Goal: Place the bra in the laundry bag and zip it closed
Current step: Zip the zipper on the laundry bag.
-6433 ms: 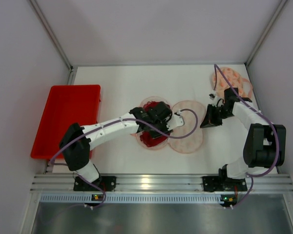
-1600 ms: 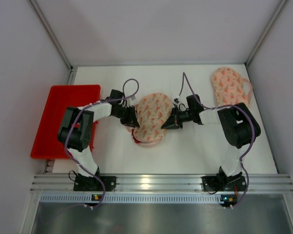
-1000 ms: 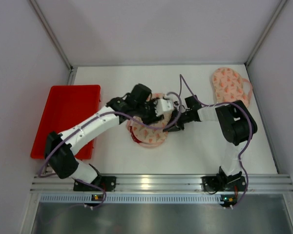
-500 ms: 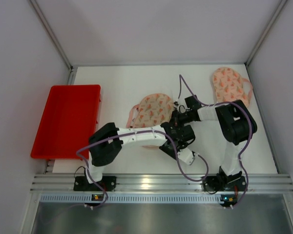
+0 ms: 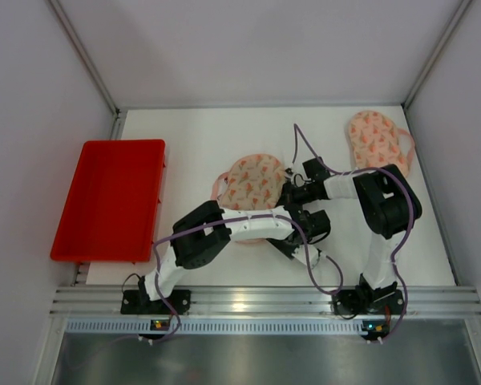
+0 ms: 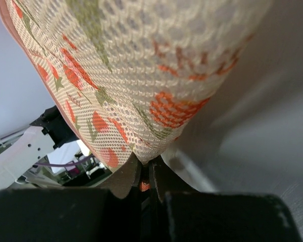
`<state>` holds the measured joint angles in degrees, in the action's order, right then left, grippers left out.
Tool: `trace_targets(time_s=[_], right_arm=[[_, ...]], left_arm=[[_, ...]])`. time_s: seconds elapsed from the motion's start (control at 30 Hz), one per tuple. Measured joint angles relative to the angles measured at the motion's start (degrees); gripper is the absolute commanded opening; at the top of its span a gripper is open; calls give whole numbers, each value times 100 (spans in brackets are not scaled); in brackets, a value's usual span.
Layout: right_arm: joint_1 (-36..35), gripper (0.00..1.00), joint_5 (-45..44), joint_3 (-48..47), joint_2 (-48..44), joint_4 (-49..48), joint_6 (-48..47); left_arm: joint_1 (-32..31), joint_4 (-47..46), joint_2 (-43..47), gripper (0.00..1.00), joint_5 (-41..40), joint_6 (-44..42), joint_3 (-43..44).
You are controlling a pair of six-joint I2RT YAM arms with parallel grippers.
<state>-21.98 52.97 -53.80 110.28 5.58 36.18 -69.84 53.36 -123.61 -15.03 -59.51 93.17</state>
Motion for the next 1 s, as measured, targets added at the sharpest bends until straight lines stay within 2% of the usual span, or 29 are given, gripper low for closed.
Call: trace_targets(time_s=[0.03,0.13,0.17,0.27,0.3,0.57,0.8,1.0], right_arm=[[0,0,-7,0,0,0,0],[0,0,-33,0,0,0,0],[0,0,-44,0,0,0,-2],[0,0,-85,-35,0,13,-9],[-2,0,-87,-55,0,24,-17],[13,0,-153,-378,15,494,-330],[101,0,-149,-935,461,1128,-828],[79,0,-42,-1504,789,1978,-1362]], left_arm=[[-2,35,-42,49,-15,4,37],[-9,151,-68,33,-70,35,61],[-11,192,-68,22,-76,42,79],[-24,328,-68,10,-72,90,116],[-28,356,-68,0,-72,101,129],[-153,450,-44,0,131,267,98],[-538,498,498,0,411,461,-741],[-610,328,1047,0,505,562,-1325]])
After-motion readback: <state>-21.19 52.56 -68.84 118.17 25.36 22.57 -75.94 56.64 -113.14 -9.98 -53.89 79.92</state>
